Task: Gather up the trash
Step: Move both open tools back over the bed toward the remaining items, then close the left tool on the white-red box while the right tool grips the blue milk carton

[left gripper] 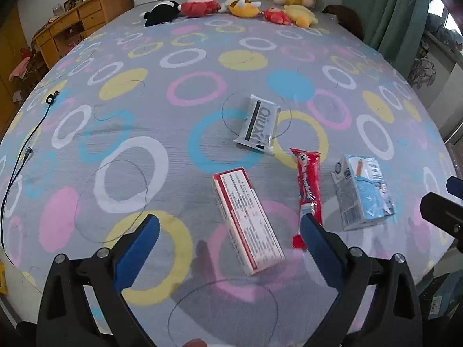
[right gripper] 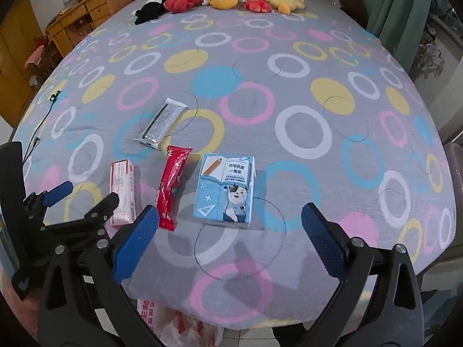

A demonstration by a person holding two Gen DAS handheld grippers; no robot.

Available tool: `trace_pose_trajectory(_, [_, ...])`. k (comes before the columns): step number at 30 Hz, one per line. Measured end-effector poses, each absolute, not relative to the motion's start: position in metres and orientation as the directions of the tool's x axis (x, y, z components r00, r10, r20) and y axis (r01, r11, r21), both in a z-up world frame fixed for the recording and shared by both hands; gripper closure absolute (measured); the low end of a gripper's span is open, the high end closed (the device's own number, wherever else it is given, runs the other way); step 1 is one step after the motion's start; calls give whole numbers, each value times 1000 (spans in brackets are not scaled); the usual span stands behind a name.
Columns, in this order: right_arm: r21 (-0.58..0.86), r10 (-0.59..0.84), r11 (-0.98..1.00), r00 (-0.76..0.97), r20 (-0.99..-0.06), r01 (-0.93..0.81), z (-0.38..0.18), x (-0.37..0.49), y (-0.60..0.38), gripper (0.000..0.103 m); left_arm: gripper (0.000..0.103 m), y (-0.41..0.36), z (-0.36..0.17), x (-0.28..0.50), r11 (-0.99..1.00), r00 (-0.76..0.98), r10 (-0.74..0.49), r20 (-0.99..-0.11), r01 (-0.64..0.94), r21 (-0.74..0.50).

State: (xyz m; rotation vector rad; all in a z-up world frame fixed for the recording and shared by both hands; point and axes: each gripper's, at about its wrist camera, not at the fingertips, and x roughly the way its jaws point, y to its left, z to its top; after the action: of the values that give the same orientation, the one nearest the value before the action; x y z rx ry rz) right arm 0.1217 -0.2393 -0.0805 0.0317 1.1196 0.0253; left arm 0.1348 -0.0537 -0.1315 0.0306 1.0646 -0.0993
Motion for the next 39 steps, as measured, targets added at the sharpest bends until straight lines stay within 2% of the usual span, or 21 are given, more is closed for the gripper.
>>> trace_pose_trajectory(39, [-6,-22,998,260,-965,62,-175,180,-237,7,8,-65,-193,166,997,414,0,-910,74,34])
